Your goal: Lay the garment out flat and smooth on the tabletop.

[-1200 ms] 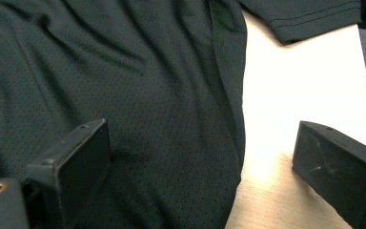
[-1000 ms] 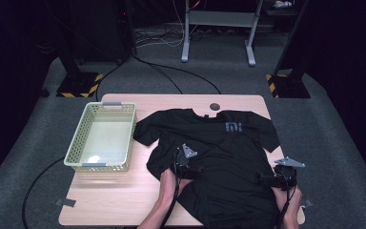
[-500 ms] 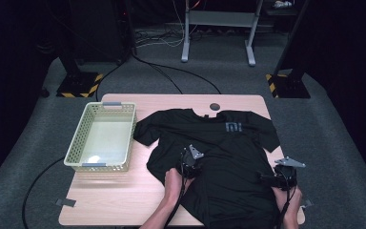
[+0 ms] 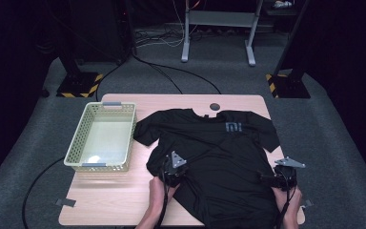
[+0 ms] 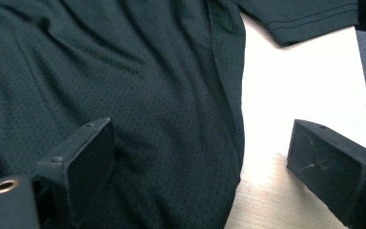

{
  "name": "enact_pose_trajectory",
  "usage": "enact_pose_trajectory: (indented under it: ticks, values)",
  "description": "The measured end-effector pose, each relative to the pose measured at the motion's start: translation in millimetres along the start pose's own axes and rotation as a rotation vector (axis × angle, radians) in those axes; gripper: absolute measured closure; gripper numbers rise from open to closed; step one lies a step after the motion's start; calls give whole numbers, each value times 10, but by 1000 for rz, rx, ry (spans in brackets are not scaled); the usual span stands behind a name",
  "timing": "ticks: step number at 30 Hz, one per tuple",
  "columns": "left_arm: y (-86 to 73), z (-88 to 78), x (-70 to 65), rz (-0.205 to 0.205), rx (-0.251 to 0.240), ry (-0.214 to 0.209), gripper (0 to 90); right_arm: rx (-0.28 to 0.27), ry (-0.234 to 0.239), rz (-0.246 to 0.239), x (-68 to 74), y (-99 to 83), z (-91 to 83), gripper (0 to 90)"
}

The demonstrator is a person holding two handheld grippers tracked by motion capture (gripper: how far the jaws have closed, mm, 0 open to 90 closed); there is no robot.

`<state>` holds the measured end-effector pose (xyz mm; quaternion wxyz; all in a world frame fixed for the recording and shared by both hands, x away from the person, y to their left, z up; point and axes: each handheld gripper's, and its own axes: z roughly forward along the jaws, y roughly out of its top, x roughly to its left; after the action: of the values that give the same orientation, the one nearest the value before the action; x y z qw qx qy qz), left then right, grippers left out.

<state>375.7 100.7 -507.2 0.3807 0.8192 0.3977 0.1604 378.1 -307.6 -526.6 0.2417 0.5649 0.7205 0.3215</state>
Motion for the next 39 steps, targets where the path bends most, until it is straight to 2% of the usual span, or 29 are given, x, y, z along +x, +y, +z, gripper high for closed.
enact_pose_trajectory:
  ticks: [3,8,12,13,15,18,19,21,22,23,24,25,27,28,29,31,33,35,39]
  values:
    - [-141,-139,57,-18,-5,14,851,0,0,0,0,0,0,85]
    - [-372,-329,142,-45,21,37,846,0,0,-2,0,0,0,85]
    - [-458,-444,170,-51,49,59,802,0,0,-2,0,0,0,85]
    - [-453,-467,170,-56,54,64,771,0,-1,0,1,0,0,85]
    - [-415,-512,168,-62,62,73,639,0,-1,0,1,0,0,85]
    - [-270,-591,135,-52,24,97,504,0,-1,0,1,0,0,84]
    - [-212,-599,122,-49,12,94,451,0,-1,1,1,0,0,85]
    - [-109,-587,104,-36,7,88,412,0,-2,1,1,0,0,84]
    - [-41,-534,96,-26,26,89,381,0,-2,1,1,0,0,84]
    - [-41,-534,96,-26,26,89,363,0,-2,1,0,0,0,84]
    - [36,-364,118,-20,77,90,355,0,-2,1,0,0,0,84]
    - [58,-265,138,-18,109,89,349,0,-1,1,0,0,0,84]
    - [72,-100,177,-26,175,94,356,0,-1,2,0,0,0,84]
    - [66,-48,192,-32,194,88,376,0,-1,2,0,0,0,84]
    - [54,-23,195,-31,196,87,434,0,-1,2,-1,0,0,84]
    - [21,-22,190,-21,178,62,540,0,0,2,-1,1,0,84]
    - [-6,-40,168,4,164,62,690,0,-1,3,-2,1,1,84]
    - [-47,-61,174,4,142,49,800,0,-2,3,-2,1,1,84]
    - [-135,-149,250,-37,112,23,837,0,-2,4,-2,1,1,84]
